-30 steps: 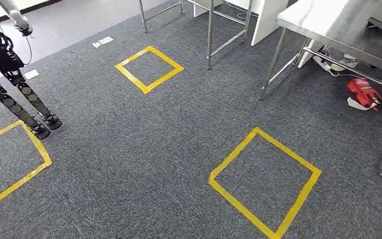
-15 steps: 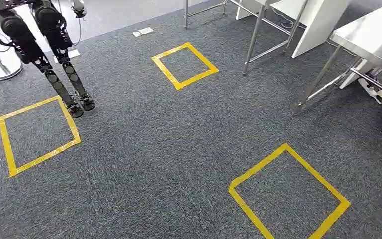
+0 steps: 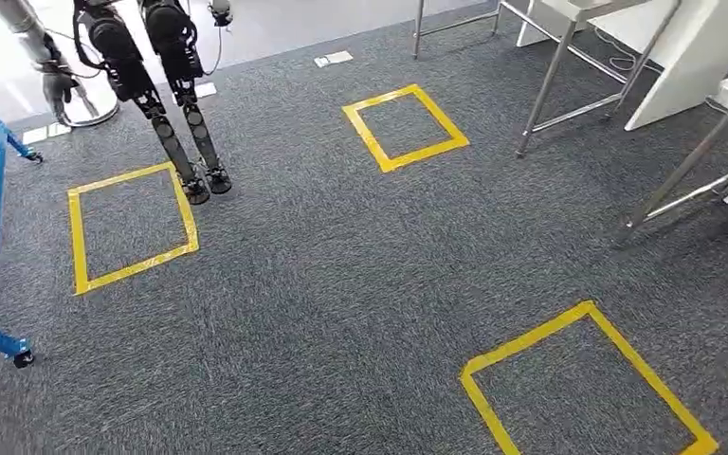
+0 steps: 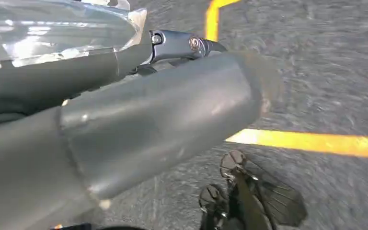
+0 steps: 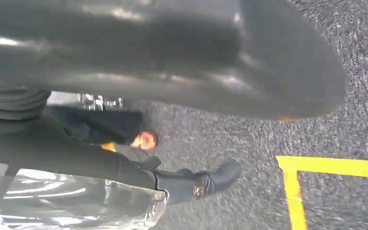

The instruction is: Take the parts from the cabinet and place them on the table.

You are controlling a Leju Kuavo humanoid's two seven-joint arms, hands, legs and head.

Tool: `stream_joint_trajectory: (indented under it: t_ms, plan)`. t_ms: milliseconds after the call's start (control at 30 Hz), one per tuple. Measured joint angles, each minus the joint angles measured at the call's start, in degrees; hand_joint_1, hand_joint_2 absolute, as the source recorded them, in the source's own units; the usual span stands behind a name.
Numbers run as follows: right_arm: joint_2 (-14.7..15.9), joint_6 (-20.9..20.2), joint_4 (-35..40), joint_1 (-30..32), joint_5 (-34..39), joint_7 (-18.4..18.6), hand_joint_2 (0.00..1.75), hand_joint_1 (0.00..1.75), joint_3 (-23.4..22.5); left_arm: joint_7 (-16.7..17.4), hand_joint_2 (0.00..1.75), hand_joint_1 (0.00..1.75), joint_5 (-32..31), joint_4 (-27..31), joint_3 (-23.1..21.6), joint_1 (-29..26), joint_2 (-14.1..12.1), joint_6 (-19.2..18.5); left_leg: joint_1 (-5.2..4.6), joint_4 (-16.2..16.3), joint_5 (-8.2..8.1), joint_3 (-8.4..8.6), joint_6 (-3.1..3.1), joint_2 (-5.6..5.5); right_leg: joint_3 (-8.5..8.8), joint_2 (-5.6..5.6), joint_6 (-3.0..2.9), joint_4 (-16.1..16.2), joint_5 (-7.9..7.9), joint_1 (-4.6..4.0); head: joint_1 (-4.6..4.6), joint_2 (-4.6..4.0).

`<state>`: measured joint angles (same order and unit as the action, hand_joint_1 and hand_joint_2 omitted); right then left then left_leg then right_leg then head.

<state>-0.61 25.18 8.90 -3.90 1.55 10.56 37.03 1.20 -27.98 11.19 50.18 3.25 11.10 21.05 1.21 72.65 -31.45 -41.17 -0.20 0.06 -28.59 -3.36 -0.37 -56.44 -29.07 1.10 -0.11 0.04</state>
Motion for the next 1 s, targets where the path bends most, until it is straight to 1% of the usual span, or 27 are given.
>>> stream_joint_trajectory:
  t_ms: [33, 67, 100, 133, 167, 233, 267, 300, 333, 400, 433, 467, 500, 533, 567, 600, 633, 667, 733, 767, 800, 833, 867, 900, 933, 967, 1000]
  plan:
    - [0.20, -0.04, 0.00, 0.00, 0.13, 0.00, 0.00, 0.00, 0.24, -0.08, 0.00, 0.00, -0.28, 0.00, 0.00, -0.07, 0.00, -0.26, 0.17, -5.26, 2.61, 2.71, -0.07, 0.69, 0.21, -0.52, 0.23, -0.01, -0.19, 0.05, 0.04, 0.00]
    - [0.33, -0.11, 0.00, 0.00, 0.35, 0.20, 0.00, 0.00, 0.39, -0.24, 0.00, 0.00, -0.61, 0.00, 0.00, -0.04, 0.00, -0.68, 0.31, -10.78, 4.73, 5.81, -0.04, 2.12, 0.50, -1.05, 0.58, -0.02, -0.44, 0.09, 0.02, 0.00]
    - [0.78, -0.22, -0.09, 0.03, 0.59, 0.52, 0.00, 0.00, 0.46, -0.59, 0.00, 0.00, -0.90, 0.00, -0.02, 0.11, 0.11, -1.24, 0.07, -13.89, 4.68, 7.49, 0.01, 4.78, 0.68, -1.52, 1.09, -0.11, -0.81, -0.60, -0.09, 0.00]
    - [1.03, -0.46, -0.18, 0.07, 0.86, 1.03, 0.00, 0.00, 0.48, -0.77, 0.00, 0.00, -1.09, 0.00, -0.02, 0.29, 0.20, -1.60, -0.09, -13.88, 4.82, 7.60, 0.48, 3.69, 0.37, -1.89, 1.49, -0.10, -1.15, -0.85, 0.16, 0.00]
    - [1.18, -0.61, -0.22, -0.09, 1.03, 1.42, 0.00, 0.00, 0.48, -0.85, 0.00, 0.00, -1.40, 0.00, -0.04, 0.32, 0.20, -1.84, -0.32, -13.82, 4.68, 7.47, 0.76, 3.03, 0.54, -2.31, 1.74, 0.01, -1.20, -1.04, 0.55, 0.00]
    - [1.51, -1.09, -0.24, -0.23, 1.40, 2.43, 0.00, 0.00, 0.48, -0.90, 0.00, 0.00, -1.59, 0.00, -0.07, 0.25, 0.17, -2.32, -0.95, -13.99, 4.62, 7.35, 1.57, 1.93, 1.60, -3.41, 2.43, 0.38, -1.29, -0.96, 0.46, 0.00]
    - [1.72, -1.22, -0.26, -0.17, 1.55, 3.27, 0.00, 0.00, 0.48, -0.90, 0.00, 0.00, -1.88, 0.00, -0.07, 0.21, 0.17, -2.45, -0.35, -14.64, 5.22, 7.74, 2.42, 1.31, 1.30, -2.40, 2.89, -0.35, -1.89, -0.62, 0.48, 0.00]
    - [1.99, -1.75, -0.33, -0.02, 1.88, 4.16, 0.00, 0.00, 0.48, -0.90, 0.00, 0.00, -2.01, 0.02, -0.09, 0.23, 0.13, -2.54, -0.56, -14.72, 5.41, 7.73, 2.78, 0.80, 0.75, 0.30, 2.72, -2.11, -3.09, -0.44, 0.70, 0.00]
    - [2.19, -2.19, -0.42, 0.25, 2.10, 4.77, 0.00, 0.00, 0.48, -0.90, 0.00, 0.00, -2.08, 0.02, -0.11, 0.27, -0.02, -2.69, -0.59, -14.71, 5.51, 7.62, 3.13, 0.35, -0.91, 1.88, 2.32, -5.69, -5.04, -0.30, 0.77, 0.00]
    - [2.64, -2.62, -0.61, 0.66, 2.47, 5.64, 0.00, 0.00, 0.48, -0.92, 0.00, 0.00, -2.47, 0.04, -0.17, 0.29, -0.09, -3.06, -0.83, -14.70, 5.49, 7.47, 3.36, -1.10, -5.56, 2.93, 2.00, -15.03, -8.80, -0.36, 0.76, 0.00]
    - [2.95, -2.73, -0.72, 0.76, 2.67, 6.03, 0.00, 0.00, 0.48, -0.92, 0.00, 0.00, -2.66, 0.02, -0.20, 0.21, -0.09, -3.17, -0.99, -14.68, 5.49, 7.45, 3.37, -2.01, -7.38, 3.17, 2.32, -18.42, -9.46, -0.39, 0.75, 0.00]
    - [3.13, -2.75, -0.74, 0.96, 2.95, 6.25, 0.00, 0.00, 0.48, -0.92, 0.00, 0.00, -2.84, 0.04, -0.24, 0.10, -0.09, -3.23, -1.04, -14.66, 5.49, 7.52, 3.36, -2.83, -7.60, 3.19, 2.70, -18.32, -8.77, -0.34, 0.72, 0.00]
    - [3.23, -2.75, -0.76, 1.09, 3.17, 6.36, 0.00, 0.00, 0.48, -0.90, 0.00, 0.00, -3.06, 0.02, -0.24, -0.01, -0.11, -3.37, -1.04, -14.64, 5.49, 7.61, 3.35, -3.70, -6.43, 3.24, 3.28, -15.31, -6.99, -0.34, 0.77, 0.00]
    - [3.32, -2.73, -0.79, 1.17, 3.37, 6.36, 0.00, 0.00, 0.46, -0.87, 0.00, 0.00, -3.17, 0.04, -0.24, -0.05, -0.13, -3.50, -1.02, -14.62, 5.50, 7.72, 3.33, -4.45, -4.46, 3.45, 3.86, -10.61, -4.68, -0.31, 0.77, 0.00]
    - [3.45, -2.60, -0.79, 1.15, 3.46, 6.34, 0.00, 0.00, 0.44, -0.79, 0.00, 0.00, -3.26, 0.02, -0.26, -0.06, -0.13, -3.63, -1.01, -14.58, 5.50, 7.82, 3.27, -5.15, -2.13, 4.28, 4.30, -5.16, -2.28, -0.04, 0.76, 0.00]
    - [3.47, -2.47, -0.79, 1.23, 3.45, 6.27, 0.00, 0.00, 0.44, -0.74, 0.00, 0.00, -3.28, 0.04, -0.26, -0.06, -0.18, -3.72, -1.00, -14.57, 5.54, 7.74, 3.10, -5.66, -0.70, 6.81, 4.34, -1.10, -0.99, 0.43, 0.81, 0.00]
    - [3.43, -2.27, -0.79, 1.26, 3.45, 6.16, 0.00, 0.00, 0.46, -0.68, 0.00, 0.00, -3.28, 0.04, -0.26, -0.01, -0.24, -3.87, -1.51, -14.36, 5.35, 7.70, 2.62, -6.25, -0.78, 6.67, 3.53, -0.70, -0.69, -0.25, 0.88, 0.00]
    - [3.41, -2.16, -0.79, 1.08, 3.43, 6.01, 0.00, 0.00, 0.46, -0.59, 0.00, 0.00, -3.28, 0.04, -0.26, 0.00, -0.33, -3.98, -1.45, -14.45, 5.48, 7.62, 2.36, -6.48, -0.87, 6.15, 2.92, -0.90, -0.67, -0.34, 0.72, 0.00]
    - [3.32, -2.03, -0.79, 0.72, 3.52, 5.79, 0.00, 0.00, 0.46, -0.66, 0.00, 0.00, -3.47, 0.04, -0.26, -0.22, -0.39, -4.09, -1.23, -14.68, 5.74, 7.42, 1.82, -7.31, -0.43, 5.26, 2.09, -0.94, -0.53, -0.70, 0.76, 0.00]
    - [3.24, -1.99, -0.79, 0.71, 3.61, 5.68, 0.00, 0.00, 0.46, -0.79, 0.00, 0.00, -3.54, 0.04, -0.26, -0.27, -0.50, -4.09, -1.11, -14.38, 5.70, 7.33, 1.56, -7.61, -0.25, 4.56, 1.45, -0.48, -0.14, 0.26, 0.74, 0.00]
    - [3.15, -1.88, -0.79, 0.74, 3.76, 5.46, 0.00, 0.00, 0.44, -0.90, 0.00, 0.00, -3.74, 0.04, -0.28, -0.29, -0.66, -4.11, -1.31, -13.21, 4.57, 6.76, 1.41, -4.54, -0.10, 3.99, 1.26, -0.44, -0.02, 0.14, 0.72, 0.02]
    - [3.15, -1.66, -0.79, 1.05, 4.00, 5.11, 0.00, 0.00, 0.41, -0.98, 0.00, 0.00, -3.87, 0.04, -0.33, -0.25, -0.66, -4.15, -1.31, -10.24, 2.34, 5.45, 1.17, -2.22, -0.14, 3.32, 0.13, -0.44, 0.04, 0.07, 0.31, 0.00]
    - [3.15, -1.55, -0.79, 1.37, 4.16, 4.94, 0.00, 0.00, 0.41, -1.14, 0.00, 0.00, -3.95, 0.04, -0.44, -0.18, -0.68, -4.20, -1.07, -5.76, -0.13, 3.40, 0.92, -1.29, -0.15, 2.59, -0.06, -0.44, -0.08, -0.22, 0.28, 0.00]
    - [3.15, -1.44, -0.79, 1.50, 4.33, 4.83, 0.00, 0.00, 0.39, -1.29, 0.00, 0.00, -4.13, 0.04, -0.61, -0.18, -0.68, -4.22, -0.87, -0.86, -2.27, 1.08, 0.74, -0.87, -0.18, 1.78, -0.12, -0.44, -0.14, -0.40, 0.31, 0.00]
    - [3.17, -1.20, -0.81, 1.60, 4.53, 4.83, 0.00, 0.00, 0.37, -1.44, 0.00, 0.00, -4.39, 0.04, -0.83, -0.20, -0.66, -4.26, -0.71, 2.71, -3.35, -0.66, 0.55, -0.70, -0.22, 1.08, -0.14, -0.45, -0.17, -0.45, 0.28, 0.00]
    - [3.17, -1.05, -0.81, 1.65, 4.53, 4.76, 0.00, 0.00, 0.35, -1.51, 0.00, 0.00, -4.44, 0.04, -0.96, -0.26, -0.66, -4.28, -0.52, 3.80, -3.11, -1.22, 0.44, -0.46, -0.22, 0.41, -0.18, -0.45, -0.22, -0.50, 0.28, 0.00]
    - [3.17, -1.00, -0.81, 1.62, 4.57, 4.74, 0.00, 0.00, 0.35, -1.57, 0.00, 0.00, -4.48, 0.04, -1.11, -0.29, -0.68, -4.31, -0.34, 2.08, -1.60, -0.41, 0.33, -0.18, -0.21, -0.16, -0.23, -0.46, -0.29, -0.50, 0.26, 0.00]
